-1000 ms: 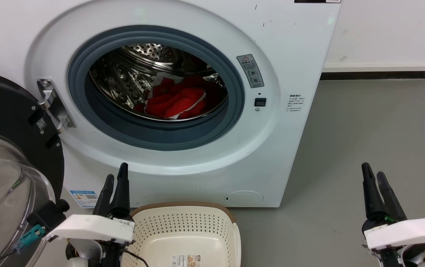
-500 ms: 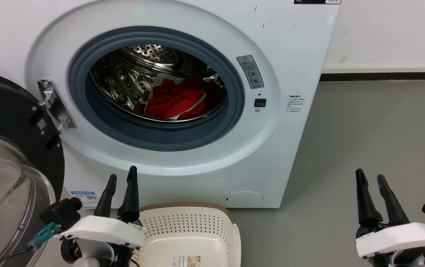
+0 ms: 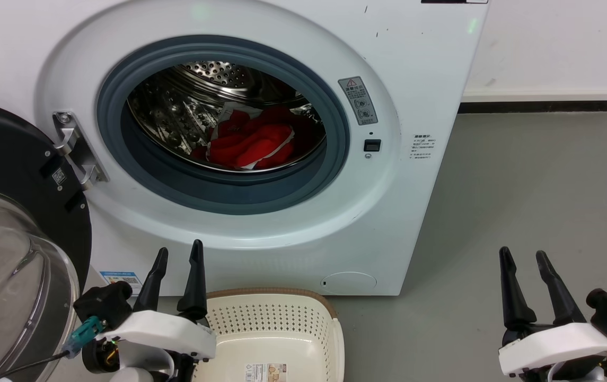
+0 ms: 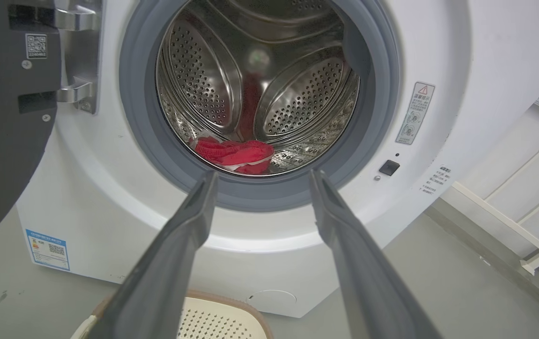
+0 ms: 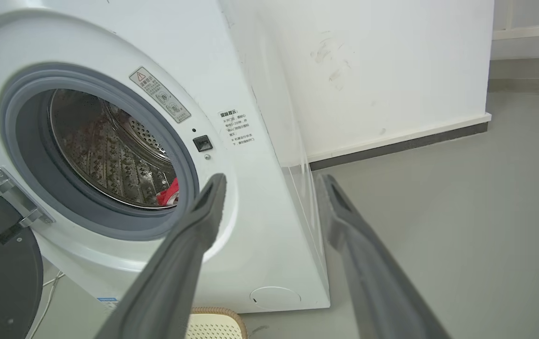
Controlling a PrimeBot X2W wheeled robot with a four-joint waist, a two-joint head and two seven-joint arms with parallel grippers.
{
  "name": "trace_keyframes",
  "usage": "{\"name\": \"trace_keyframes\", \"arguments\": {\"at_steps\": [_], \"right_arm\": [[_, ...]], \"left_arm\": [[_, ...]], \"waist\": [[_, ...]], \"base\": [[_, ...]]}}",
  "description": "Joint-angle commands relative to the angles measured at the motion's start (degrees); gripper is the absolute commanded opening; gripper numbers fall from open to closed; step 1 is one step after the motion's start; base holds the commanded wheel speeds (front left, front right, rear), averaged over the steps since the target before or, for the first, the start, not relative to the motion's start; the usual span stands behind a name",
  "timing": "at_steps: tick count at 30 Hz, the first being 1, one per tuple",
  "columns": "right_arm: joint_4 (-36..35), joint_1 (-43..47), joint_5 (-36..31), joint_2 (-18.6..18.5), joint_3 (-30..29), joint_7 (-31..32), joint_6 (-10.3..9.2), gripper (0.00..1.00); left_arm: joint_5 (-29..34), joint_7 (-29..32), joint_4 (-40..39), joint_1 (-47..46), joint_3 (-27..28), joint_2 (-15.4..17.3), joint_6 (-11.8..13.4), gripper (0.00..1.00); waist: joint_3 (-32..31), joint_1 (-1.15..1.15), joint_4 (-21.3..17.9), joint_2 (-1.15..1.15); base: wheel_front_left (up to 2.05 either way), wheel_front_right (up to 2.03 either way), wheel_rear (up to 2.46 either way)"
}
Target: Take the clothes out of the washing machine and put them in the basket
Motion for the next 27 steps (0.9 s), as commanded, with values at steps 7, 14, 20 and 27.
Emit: {"name": "trace_keyframes", "arguments": {"at_steps": [7,14,20,27], "right_arm": [[-0.28,0.18,-5.5,-0.11,0.19,-1.47,0.0,1.0],[0.05,0.51,-9.58,-0.11,0.26,-2.4,0.0,1.0],[0.66,0.72,-12.83,-0.11,0.11,-3.16,0.0,1.0],[1.51,0.84,-16.38,-0.11,-0.01,-4.04,-0.01,1.0]], "left_arm": [[5.0,-1.3,0.03,-0.99,-0.53,0.14,0.44,1.0],[9.08,-2.25,-0.12,-0.83,-0.99,0.16,0.75,1.0],[12.3,-3.02,-0.25,-0.51,-1.47,0.16,0.94,1.0],[15.85,-3.81,-0.24,-0.28,-1.85,0.19,1.3,1.0]], "waist": [[0.09,0.0,0.0,0.0],[0.11,0.0,-0.01,0.0],[0.03,0.0,-0.08,0.0],[-0.05,0.0,-0.12,0.0]], "base": [[0.0,0.0,0.0],[0.0,0.0,0.0],[0.0,0.0,0.0],[0.0,0.0,0.0]]}}
